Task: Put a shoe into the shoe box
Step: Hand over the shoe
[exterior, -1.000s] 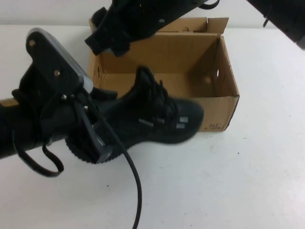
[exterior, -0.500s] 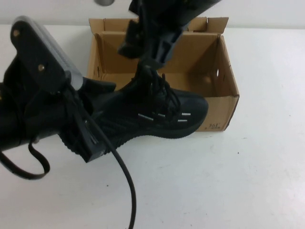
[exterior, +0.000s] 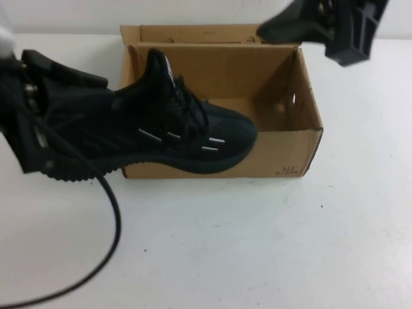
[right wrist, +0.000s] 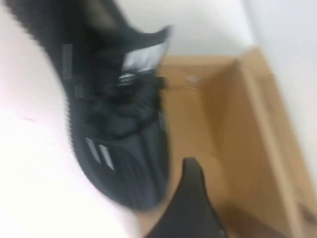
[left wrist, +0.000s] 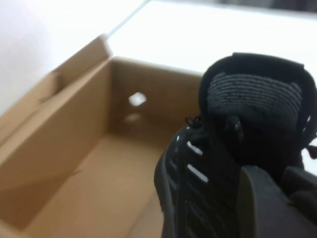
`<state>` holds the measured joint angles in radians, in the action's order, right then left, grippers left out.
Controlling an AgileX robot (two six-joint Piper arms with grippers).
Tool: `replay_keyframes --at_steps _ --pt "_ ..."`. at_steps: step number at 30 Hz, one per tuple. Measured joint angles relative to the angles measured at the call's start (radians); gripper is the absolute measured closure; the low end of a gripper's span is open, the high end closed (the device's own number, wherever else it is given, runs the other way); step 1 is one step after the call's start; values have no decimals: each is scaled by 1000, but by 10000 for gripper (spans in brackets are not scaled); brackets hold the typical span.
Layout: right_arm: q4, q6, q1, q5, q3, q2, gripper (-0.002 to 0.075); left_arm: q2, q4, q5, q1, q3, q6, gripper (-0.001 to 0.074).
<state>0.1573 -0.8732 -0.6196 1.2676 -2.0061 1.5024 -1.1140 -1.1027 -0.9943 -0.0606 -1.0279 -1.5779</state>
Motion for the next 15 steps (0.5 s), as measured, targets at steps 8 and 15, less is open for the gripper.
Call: replay_keyframes --at_steps 8,15 --pt "259 -69 53 0 163 -3 244 -106 -158 -208 155 -18 -44 684" --pt "337 -71 53 -2 177 63 244 -110 -168 -202 155 -19 -46 684"
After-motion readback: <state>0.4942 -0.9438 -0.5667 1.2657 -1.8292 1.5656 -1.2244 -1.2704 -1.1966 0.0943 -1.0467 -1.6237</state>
